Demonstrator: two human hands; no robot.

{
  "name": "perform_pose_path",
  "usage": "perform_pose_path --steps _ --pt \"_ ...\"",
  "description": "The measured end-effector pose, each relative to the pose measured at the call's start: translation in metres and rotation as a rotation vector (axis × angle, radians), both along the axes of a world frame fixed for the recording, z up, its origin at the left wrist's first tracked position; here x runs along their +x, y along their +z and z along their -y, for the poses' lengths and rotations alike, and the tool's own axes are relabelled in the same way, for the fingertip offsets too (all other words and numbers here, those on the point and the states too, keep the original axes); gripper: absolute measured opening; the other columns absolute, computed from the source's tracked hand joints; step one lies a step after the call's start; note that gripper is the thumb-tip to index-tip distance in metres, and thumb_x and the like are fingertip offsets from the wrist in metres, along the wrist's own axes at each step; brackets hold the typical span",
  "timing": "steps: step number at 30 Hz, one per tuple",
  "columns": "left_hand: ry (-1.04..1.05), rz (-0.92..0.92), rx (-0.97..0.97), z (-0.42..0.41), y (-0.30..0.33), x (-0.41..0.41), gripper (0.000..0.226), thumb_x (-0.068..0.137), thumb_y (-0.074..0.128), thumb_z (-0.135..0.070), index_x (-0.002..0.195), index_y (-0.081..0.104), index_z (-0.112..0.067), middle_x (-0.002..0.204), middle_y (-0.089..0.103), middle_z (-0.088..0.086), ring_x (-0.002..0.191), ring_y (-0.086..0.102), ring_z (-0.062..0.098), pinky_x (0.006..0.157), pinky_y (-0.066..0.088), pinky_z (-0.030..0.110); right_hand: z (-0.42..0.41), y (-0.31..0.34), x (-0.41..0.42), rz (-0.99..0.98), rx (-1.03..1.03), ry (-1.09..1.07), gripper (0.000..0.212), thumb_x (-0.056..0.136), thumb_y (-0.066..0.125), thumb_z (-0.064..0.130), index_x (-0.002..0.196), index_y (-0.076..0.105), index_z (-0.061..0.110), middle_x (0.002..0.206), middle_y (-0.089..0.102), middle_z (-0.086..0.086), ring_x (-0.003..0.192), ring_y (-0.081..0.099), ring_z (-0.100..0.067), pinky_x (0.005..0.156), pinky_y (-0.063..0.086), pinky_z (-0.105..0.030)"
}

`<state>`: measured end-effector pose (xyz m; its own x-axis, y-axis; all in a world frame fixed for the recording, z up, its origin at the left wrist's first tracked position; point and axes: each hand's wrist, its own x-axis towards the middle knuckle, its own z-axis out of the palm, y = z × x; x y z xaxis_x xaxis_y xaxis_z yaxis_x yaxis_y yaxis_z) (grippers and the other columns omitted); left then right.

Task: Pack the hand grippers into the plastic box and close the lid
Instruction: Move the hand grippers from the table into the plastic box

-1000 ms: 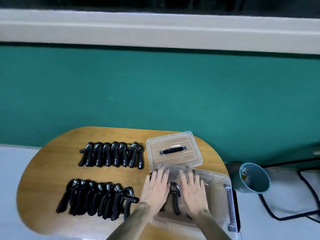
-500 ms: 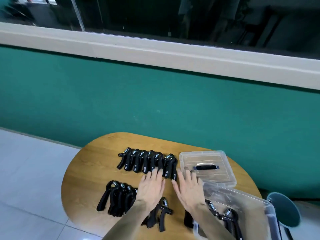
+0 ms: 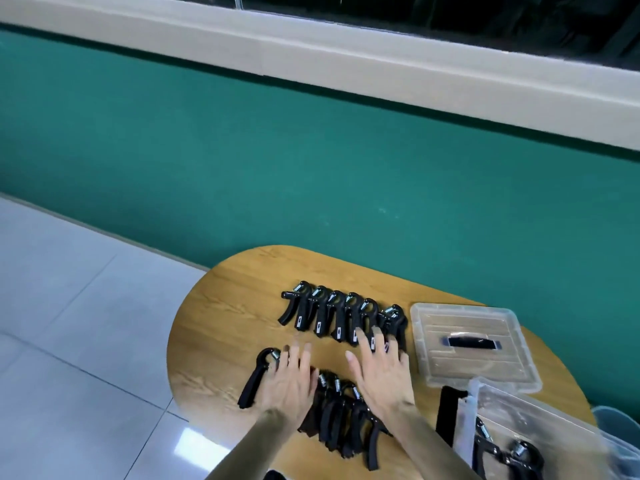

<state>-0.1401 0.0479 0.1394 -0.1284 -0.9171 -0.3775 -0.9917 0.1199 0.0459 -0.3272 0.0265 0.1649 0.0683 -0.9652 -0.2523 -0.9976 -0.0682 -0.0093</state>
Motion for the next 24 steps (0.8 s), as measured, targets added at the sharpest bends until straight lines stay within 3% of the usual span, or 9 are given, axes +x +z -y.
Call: perform_pose_path --steps 5,8,17,24 --pt "0.018 0.041 0.054 0.009 -0.038 0.03 0.068 0.108 0.007 -0.051 0.158 -0.021 -0.014 0.167 -0.021 0.015 0.155 0.013 0.031 0.125 0.019 0.046 0.024 -0.04 0.026 0.008 0.033 0.066 0.068 0.1 0.007 0.057 0.149 0.035 0.02 0.147 0.043 -0.016 0.126 0.049 -0.04 0.089 0.053 -0.054" --pt "0.045 0.044 0.069 0.016 -0.06 0.042 0.069 0.108 0.007 -0.05 0.158 -0.022 -0.011 0.166 -0.021 0.017 0.155 0.013 0.031 0.122 0.024 0.045 0.043 -0.062 0.042 0.011 0.043 0.097 0.064 0.102 0.011 0.055 0.148 0.037 0.019 0.146 0.044 -0.017 0.126 0.047 -0.04 0.086 0.053 -0.054" --pt "0.09 0.012 0.128 0.007 -0.141 0.066 0.069 0.107 0.008 -0.049 0.158 -0.021 -0.013 0.169 -0.016 0.016 0.153 0.021 0.033 0.117 0.035 0.049 0.09 -0.135 0.073 0.021 0.024 0.193 0.055 0.104 0.023 0.052 0.15 0.032 0.024 0.156 0.03 -0.019 0.137 0.037 -0.044 0.097 0.048 -0.058" --pt "0.21 -0.157 0.133 0.006 -0.195 0.078 0.07 0.104 0.009 -0.061 0.153 -0.032 -0.034 0.164 -0.034 0.008 0.155 -0.012 0.035 0.124 0.013 0.06 0.126 -0.185 0.109 0.052 -0.04 0.241 0.063 0.103 0.018 0.055 0.154 0.025 0.02 0.163 0.018 -0.018 0.146 0.021 -0.047 0.109 0.037 -0.061"
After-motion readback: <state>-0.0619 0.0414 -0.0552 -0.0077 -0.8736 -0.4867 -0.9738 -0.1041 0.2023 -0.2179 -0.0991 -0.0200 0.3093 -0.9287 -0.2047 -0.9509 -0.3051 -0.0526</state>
